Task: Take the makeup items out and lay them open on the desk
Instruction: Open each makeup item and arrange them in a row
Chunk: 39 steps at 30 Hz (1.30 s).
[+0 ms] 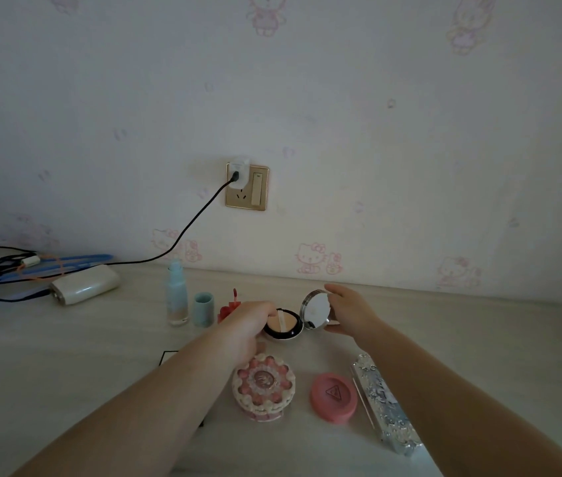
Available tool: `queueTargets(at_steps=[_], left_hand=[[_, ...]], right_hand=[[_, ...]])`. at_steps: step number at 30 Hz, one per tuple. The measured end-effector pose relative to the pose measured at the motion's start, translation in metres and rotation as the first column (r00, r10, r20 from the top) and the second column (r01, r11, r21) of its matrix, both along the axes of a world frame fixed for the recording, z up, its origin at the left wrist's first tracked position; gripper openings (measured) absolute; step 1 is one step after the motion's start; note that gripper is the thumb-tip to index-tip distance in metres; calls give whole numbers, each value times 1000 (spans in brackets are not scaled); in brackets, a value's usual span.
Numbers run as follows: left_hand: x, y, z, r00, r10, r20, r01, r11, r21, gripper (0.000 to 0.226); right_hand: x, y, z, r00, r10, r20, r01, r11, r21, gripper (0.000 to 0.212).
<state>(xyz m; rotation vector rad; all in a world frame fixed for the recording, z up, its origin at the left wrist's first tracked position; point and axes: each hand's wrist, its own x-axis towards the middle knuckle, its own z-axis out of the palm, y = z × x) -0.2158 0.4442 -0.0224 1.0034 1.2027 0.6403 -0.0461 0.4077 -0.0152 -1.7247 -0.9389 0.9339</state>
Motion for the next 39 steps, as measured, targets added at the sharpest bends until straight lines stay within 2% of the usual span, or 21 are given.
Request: queueTargets(at_steps=[4,7,8,10,12,14,17,22,28,32,35,39], left_hand=[[0,-5,4,1000,9,-27,-8,1000,7,18],[1,-7,9,997,21,-81,-16,997,70,25],[1,-8,12,994,21,-103,-9,994,108,25],[1,-10,18,994,-6,-111,26,984,178,9],[-3,-14,23,995,-42,-92,63,969,238,7],[-11,-17,28,996,-70,-55,84,950,299,22],[-33,-24,45,993,-104,50,81,936,343,20],[-90,-35,62,990,-48,132,-2,936,352,19],[-157,-45,35,999,52,-4,-48,950,310,11],[-178,-53,16,993,36,-115,0,955,296,14],[-187,-56,4,981,-8,-194,65,955,288,33],[-190,-57,-9,862,-73,-501,280,893,352,45]], right_hand=[[5,-4,0,1000,7,-1,-7,1000,4,37],[7,-7,0,1000,10,10,-10,1000,9,37],[8,-8,1,1000,13,22,-14,1000,9,38],[10,-10,4,996,16,93,-17,1000,13,41],[9,-15,12,978,-11,207,1,999,47,43],[4,-22,21,959,-54,277,24,994,110,43],[-15,-35,34,954,-39,299,-25,978,208,41],[-70,-47,43,943,102,318,-181,956,230,40],[-150,-56,38,860,372,348,-405,914,24,49],[-181,-60,22,886,385,259,-391,920,-29,52],[-196,-63,13,905,383,187,-378,924,-61,53],[-208,-64,7,893,397,212,-368,916,-162,56]])
